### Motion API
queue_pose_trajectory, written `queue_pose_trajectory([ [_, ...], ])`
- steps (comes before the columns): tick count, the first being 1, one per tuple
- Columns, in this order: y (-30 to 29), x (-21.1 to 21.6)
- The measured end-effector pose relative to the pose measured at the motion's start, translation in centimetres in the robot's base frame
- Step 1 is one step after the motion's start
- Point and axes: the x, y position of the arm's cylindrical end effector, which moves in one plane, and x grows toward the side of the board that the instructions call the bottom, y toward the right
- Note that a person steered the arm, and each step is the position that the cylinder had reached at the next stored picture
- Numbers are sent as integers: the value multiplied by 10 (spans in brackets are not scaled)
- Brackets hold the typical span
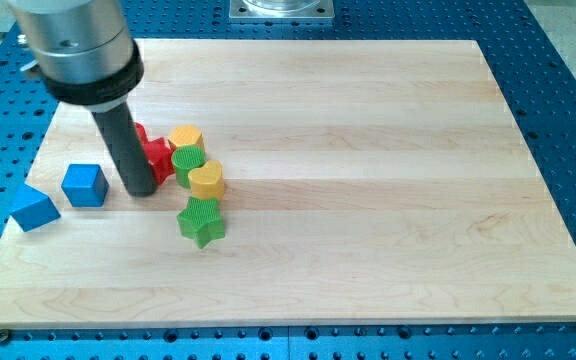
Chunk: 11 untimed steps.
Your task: Place the red star below the red circle
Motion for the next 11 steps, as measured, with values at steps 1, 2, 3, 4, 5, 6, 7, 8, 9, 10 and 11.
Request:
queue_pose_trajectory([
  [1, -20, -49],
  [2, -20, -67],
  [3, -15, -135],
  [4, 70, -130],
  [5, 67, -86],
  [6, 59, -50],
  [7, 31, -40],
  [8, 16, -54],
  [9, 17, -28],
  [10, -33, -32],
  [11, -40, -66],
])
